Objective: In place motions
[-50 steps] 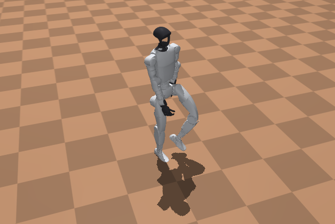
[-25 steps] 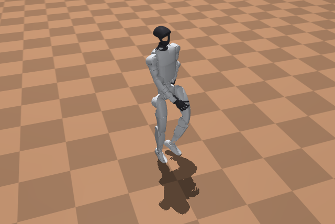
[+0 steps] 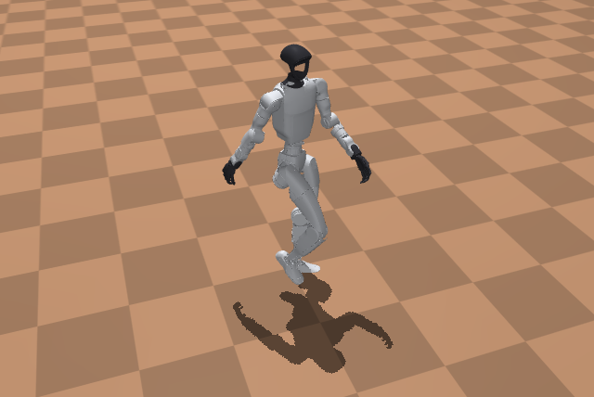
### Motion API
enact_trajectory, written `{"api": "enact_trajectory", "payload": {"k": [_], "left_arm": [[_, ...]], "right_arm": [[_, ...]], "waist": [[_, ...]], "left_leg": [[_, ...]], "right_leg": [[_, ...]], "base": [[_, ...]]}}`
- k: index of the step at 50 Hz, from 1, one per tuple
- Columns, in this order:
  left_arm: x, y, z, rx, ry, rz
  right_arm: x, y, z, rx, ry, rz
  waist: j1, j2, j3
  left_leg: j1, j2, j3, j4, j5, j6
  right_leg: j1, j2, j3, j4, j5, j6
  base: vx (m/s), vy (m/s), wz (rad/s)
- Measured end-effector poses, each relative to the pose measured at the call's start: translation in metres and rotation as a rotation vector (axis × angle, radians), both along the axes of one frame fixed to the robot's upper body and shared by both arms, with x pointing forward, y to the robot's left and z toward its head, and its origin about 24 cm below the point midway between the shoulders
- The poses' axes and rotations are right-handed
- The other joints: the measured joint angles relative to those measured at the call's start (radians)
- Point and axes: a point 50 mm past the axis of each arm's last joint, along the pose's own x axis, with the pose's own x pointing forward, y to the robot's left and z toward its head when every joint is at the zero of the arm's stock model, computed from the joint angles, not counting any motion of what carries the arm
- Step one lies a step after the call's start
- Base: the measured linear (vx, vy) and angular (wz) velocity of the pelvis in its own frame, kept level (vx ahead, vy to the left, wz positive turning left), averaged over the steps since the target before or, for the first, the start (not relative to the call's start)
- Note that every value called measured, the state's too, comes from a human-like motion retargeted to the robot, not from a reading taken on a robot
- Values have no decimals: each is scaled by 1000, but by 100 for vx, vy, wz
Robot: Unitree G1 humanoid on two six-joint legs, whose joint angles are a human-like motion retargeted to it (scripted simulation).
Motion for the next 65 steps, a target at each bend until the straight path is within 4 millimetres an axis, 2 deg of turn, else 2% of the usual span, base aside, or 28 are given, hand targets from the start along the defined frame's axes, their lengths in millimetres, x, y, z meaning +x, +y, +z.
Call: {"api": "enact_trajectory", "payload": {"k": [2,5,7,8,10,12,13,16,17,19,22,27,31,35,37,38,40,42,43,45,47,48,50,53,55,58,61,65], "left_arm": [[-38,0,-41,-3,174,25],[-125,-5,-100,4,524,35],[-225,-6,-131,-4,881,51],[-269,-3,-135,-15,1033,73],[-351,5,-127,-52,1340,169],[-397,11,-117,-89,1484,322],[-417,15,-111,-127,1533,424],[-451,6,-99,-297,1576,595],[-458,3,-96,-336,1579,630],[-475,5,-89,-334,1596,677],[-510,11,-70,-274,1671,788],[-487,11,-83,-321,1581,898],[-451,8,-100,-345,1485,799],[-399,6,-118,-281,1388,621],[-358,11,-127,-193,1299,505],[-338,11,-130,-163,1255,453],[-284,6,-134,-148,1123,341],[-181,-2,-121,-194,811,213],[-132,-7,-104,-185,629,148],[-43,-14,-47,-122,258,8],[14,-3,14,1,1,-106],[28,7,34,54,-70,-113],[45,35,64,167,-171,-5],[48,11,67,126,-228,61],[45,-8,64,44,-236,31],[35,-11,47,-28,-177,7],[-2,-3,-3,-31,14,6],[-92,-3,-79,-15,401,-6]], "right_arm": [[32,11,-15,61,-70,77],[78,30,-31,135,-168,222],[122,56,-43,209,-265,395],[142,74,-47,257,-321,471],[223,135,-45,456,-586,610],[308,194,-7,662,-944,779],[357,225,35,763,-1156,942],[434,271,149,694,-1621,1362],[447,279,180,604,-1767,1423],[456,290,205,521,-1935,1365],[455,296,205,685,-1960,1211],[454,286,178,769,-1791,1184],[420,263,111,675,-1602,1139],[349,211,26,643,-1226,1031],[273,158,-23,581,-909,897],[235,134,-38,545,-763,830],[154,87,-49,459,-447,680],[116,56,-43,345,-244,525],[100,44,-38,276,-202,433],[71,14,-25,141,-172,259],[33,-1,-11,85,-94,127],[21,-2,-7,70,-55,109],[2,-19,7,-14,51,172],[-39,-17,24,-79,121,95],[-47,-3,22,-62,96,5],[-22,7,6,-26,25,-15],[19,16,-13,45,-78,49],[111,52,-42,233,-332,211]], "waist": [[41,-14,-30],[109,-32,-86],[153,-58,-124],[178,-78,-150],[239,-131,-193],[376,-171,-95],[395,-160,-40],[474,-197,110],[502,-218,143],[555,-257,151],[675,-316,141],[642,-289,129],[527,-240,16],[422,-207,-84],[346,-160,-156],[329,-142,-171],[218,-88,-218],[190,-65,-185],[171,-57,-113],[60,-26,33],[7,24,109],[-23,42,131],[-141,58,137],[-131,113,67],[-84,106,45],[-57,63,39],[-17,30,-11],[63,-11,-35]], "left_leg": [[29,-21,53,-1,-18,-16],[53,-54,98,36,-53,-24],[55,-72,123,146,-57,-13],[40,-70,173,232,-22,3],[-251,47,176,728,160,74],[-468,173,93,1078,201,110],[-578,238,24,1252,145,110],[-779,414,-23,1608,39,110],[-851,425,-30,1688,7,110],[-959,397,-9,1757,-27,109],[-1004,422,113,1779,-32,107],[-903,400,133,1690,-21,103],[-697,253,84,1417,-1,42],[-378,-6,50,876,16,-15],[-160,-155,-54,406,-103,-50],[-60,-187,-12,235,-184,-17],[48,-160,118,9,-99,6],[-48,-91,-38,-19,-23,-41],[-59,-67,-56,-7,-6,-34],[-4,-74,-96,-36,6,2],[9,6,-79,-45,44,-10],[-1,34,-100,-37,49,-11],[-39,64,-138,-19,59,-9],[-90,112,-161,15,58,-8],[-86,112,-146,24,54,-5],[-50,76,-92,4,50,-3],[-19,30,-18,-16,43,-6],[46,-28,91,-22,9,-13]], "right_leg": [[207,40,9,-231,36,-3],[523,132,85,-683,123,35],[752,115,-23,-1023,-114,-7],[807,63,-192,-1104,-156,-65],[777,11,-158,-1184,-154,-59],[762,29,26,-1171,-131,-58],[759,50,30,-1163,-118,-68],[768,53,94,-1117,-111,-114],[761,37,135,-1103,-107,-111],[733,-5,162,-1093,-94,-107],[706,-90,170,-1091,-75,-100],[740,-69,143,-1149,-59,-81],[762,-39,64,-1224,-52,-46],[774,-32,-42,-1232,-91,-29],[763,9,-107,-1185,-128,-48],[763,30,-140,-1152,-131,-65],[724,40,-302,-1036,-33,-73],[447,-45,-240,-639,201,-16],[324,38,-55,-460,237,23],[157,-15,-60,-93,144,-25],[-17,-6,-37,162,85,-6],[-76,1,-41,223,71,-5],[-235,-3,-56,337,28,-14],[-359,-13,-99,363,-12,-32],[-352,-5,-85,330,-18,-25],[-250,8,-33,244,-23,-3],[-44,29,9,53,-15,7],[385,128,83,-500,65,3]], "base": [[29,-4,-95],[47,-13,-62],[67,-17,-65],[54,-21,-96],[15,-14,-159],[-24,-13,-247],[-33,-13,-150],[-35,-19,-128],[-27,-15,-97],[4,-5,-62],[31,12,-69],[-2,3,45],[6,6,94],[4,1,94],[19,3,144],[14,5,168],[-17,3,216],[-92,15,94],[-93,29,111],[-67,34,189],[-29,24,126],[-12,9,79],[6,0,59],[29,-6,13],[10,-3,-26],[3,1,-61],[22,1,-96],[21,2,-98]]}}
